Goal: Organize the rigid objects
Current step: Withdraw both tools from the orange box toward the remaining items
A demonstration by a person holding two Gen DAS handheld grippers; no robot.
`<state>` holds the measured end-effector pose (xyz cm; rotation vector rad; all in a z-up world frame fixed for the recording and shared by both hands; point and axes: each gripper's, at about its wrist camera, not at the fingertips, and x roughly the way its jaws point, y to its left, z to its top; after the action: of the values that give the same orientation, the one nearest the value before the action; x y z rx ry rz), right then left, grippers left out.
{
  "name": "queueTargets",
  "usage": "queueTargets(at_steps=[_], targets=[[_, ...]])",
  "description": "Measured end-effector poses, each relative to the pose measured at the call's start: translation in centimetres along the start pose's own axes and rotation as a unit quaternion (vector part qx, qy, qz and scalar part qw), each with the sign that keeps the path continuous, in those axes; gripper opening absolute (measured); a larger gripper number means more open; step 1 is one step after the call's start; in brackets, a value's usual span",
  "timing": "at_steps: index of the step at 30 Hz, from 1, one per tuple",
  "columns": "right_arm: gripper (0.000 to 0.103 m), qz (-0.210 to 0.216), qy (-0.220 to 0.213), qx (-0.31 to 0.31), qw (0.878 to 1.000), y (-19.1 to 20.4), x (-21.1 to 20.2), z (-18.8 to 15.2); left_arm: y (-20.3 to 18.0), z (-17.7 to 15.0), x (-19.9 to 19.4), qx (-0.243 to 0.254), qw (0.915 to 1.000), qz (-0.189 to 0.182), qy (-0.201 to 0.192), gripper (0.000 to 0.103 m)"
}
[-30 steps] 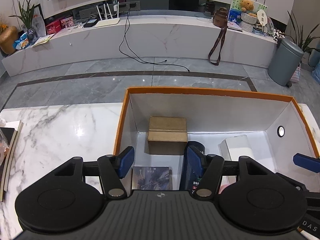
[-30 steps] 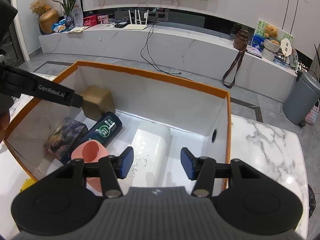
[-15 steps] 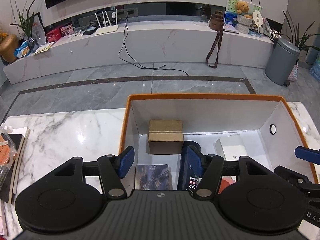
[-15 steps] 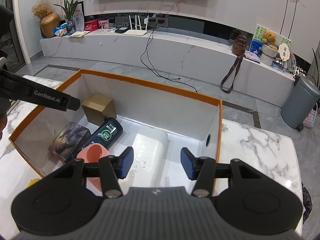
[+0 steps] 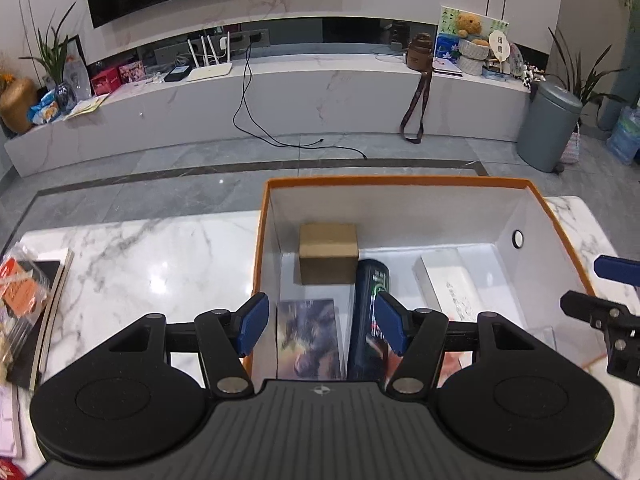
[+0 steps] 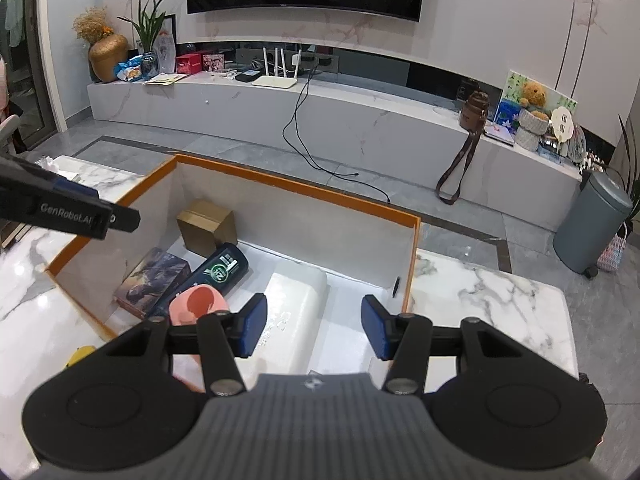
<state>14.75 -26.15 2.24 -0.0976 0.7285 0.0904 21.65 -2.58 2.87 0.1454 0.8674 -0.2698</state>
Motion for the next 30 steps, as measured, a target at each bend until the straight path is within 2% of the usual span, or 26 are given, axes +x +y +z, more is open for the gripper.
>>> queueTargets(at_steps=[13, 20, 30], targets=[[0.052, 0.012, -0.008, -0.030, 0.999, 1.5, -4.4, -1.6, 1.0, -3.5, -4.8, 0.027, 0.9991, 0.029, -0.013, 0.072], [0.052, 0.006, 0.000, -0.051, 0.999, 2.5, -5.8, -3.4, 1.3, -5.5, -6.7, 0.025, 0.9991, 0.021, -0.029, 0.072], [0.052, 0.011, 0.019, -0.062, 0.998, 3.1, -6.8, -6.1, 1.3, -9.2, -7.0, 0.029, 0.9993, 0.016, -0.015, 0.072]])
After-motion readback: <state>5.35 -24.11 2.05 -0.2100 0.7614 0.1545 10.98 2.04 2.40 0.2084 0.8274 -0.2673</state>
